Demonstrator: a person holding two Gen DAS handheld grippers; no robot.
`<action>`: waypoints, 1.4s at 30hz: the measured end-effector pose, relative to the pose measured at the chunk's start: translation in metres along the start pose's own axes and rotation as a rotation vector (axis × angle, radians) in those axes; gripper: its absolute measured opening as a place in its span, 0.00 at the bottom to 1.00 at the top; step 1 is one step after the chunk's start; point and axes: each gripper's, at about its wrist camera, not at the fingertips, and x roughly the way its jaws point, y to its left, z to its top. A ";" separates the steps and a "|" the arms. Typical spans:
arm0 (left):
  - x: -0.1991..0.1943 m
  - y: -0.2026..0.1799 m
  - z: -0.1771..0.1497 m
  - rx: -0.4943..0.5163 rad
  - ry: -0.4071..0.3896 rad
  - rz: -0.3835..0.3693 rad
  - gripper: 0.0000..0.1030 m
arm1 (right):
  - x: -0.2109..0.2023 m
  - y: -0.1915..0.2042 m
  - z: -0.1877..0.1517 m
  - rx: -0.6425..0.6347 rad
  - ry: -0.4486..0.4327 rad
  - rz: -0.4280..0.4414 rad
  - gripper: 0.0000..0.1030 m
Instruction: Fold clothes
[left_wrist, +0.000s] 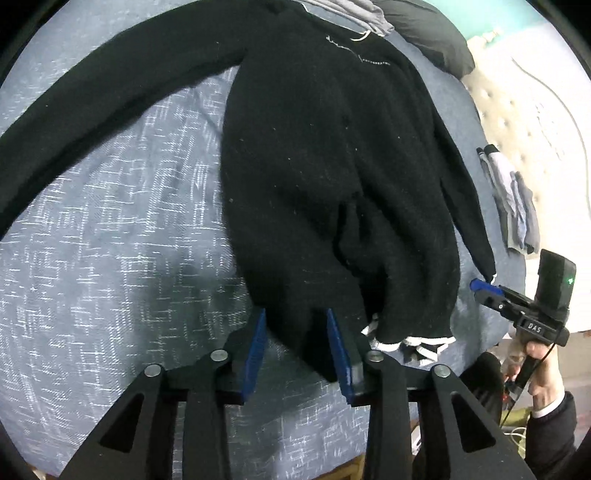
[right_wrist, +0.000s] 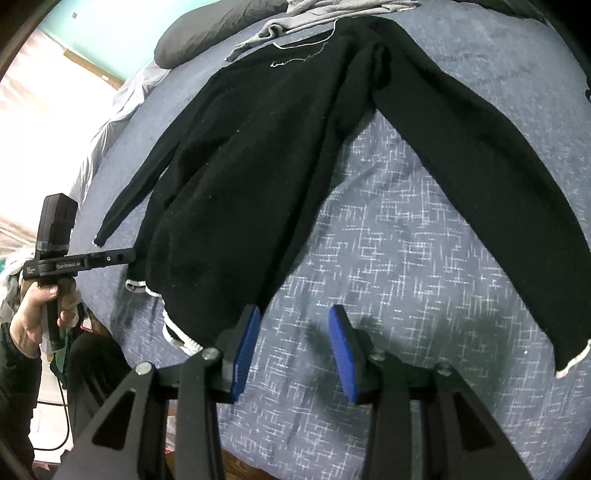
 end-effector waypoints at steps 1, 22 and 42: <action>0.002 -0.001 0.000 0.005 0.001 -0.002 0.36 | 0.001 0.000 0.000 -0.001 0.000 0.002 0.39; -0.076 0.011 0.003 0.050 -0.163 0.046 0.03 | 0.011 0.035 -0.001 -0.055 0.025 0.014 0.41; -0.130 0.071 0.028 -0.051 -0.259 0.054 0.03 | 0.051 0.059 -0.007 -0.065 0.124 0.059 0.55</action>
